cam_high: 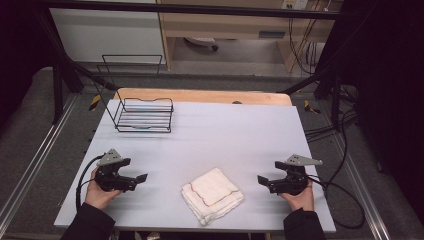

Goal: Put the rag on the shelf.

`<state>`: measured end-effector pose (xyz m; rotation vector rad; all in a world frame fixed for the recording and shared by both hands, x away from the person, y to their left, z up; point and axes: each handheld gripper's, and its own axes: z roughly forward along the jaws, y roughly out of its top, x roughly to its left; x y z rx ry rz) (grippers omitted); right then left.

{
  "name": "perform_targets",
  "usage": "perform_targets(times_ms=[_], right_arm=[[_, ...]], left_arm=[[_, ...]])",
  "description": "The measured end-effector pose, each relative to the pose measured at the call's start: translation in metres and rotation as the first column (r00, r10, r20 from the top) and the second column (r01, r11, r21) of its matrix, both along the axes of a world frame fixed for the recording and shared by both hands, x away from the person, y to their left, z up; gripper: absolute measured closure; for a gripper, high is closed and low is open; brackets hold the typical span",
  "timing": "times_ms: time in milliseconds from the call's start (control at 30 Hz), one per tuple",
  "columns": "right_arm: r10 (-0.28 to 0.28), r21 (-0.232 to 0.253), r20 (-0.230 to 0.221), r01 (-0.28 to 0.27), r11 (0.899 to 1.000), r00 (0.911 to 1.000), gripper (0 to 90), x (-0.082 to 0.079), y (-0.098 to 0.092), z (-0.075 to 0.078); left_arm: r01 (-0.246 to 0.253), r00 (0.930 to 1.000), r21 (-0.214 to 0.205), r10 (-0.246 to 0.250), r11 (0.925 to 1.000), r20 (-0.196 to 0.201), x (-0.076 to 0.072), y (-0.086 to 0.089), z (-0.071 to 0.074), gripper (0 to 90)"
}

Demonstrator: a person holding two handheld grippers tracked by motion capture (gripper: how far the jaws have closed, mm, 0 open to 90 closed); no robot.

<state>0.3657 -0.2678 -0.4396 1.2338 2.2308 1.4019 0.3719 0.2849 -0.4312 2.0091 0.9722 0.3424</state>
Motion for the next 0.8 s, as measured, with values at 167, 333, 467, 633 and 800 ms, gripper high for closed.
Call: perform_targets(times_ms=[167,333,467,633,800], right_arm=[[0.004,0.004,0.002,-0.004,1.000,1.0000,0.4,0.000,-0.001,0.001],[0.010,0.005,0.000,-0.010,1.000,0.9999,0.4,-0.001,0.000,0.000],[0.006,0.006,-0.005,-0.006,1.000,1.0000,0.4,-0.001,0.001,0.001],[0.011,0.001,0.002,-0.011,1.000,0.9999,0.4,-0.002,0.002,0.001],[0.013,-0.008,-0.004,-0.013,1.000,0.9999,0.4,-0.002,0.003,0.000]], left_arm=[[0.003,1.0000,0.002,-0.003,1.0000,0.002,0.001,-0.002,0.000,6.1],[0.004,1.0000,0.002,-0.004,1.0000,0.003,0.000,-0.006,0.001,6.2],[0.012,0.9999,0.006,-0.013,0.9999,0.003,0.000,-0.010,0.002,6.4],[0.019,0.9998,-0.009,-0.019,0.9998,0.003,-0.001,-0.019,0.006,6.7],[0.035,0.9994,0.000,-0.035,0.9994,-0.005,0.000,-0.034,0.010,7.0]])
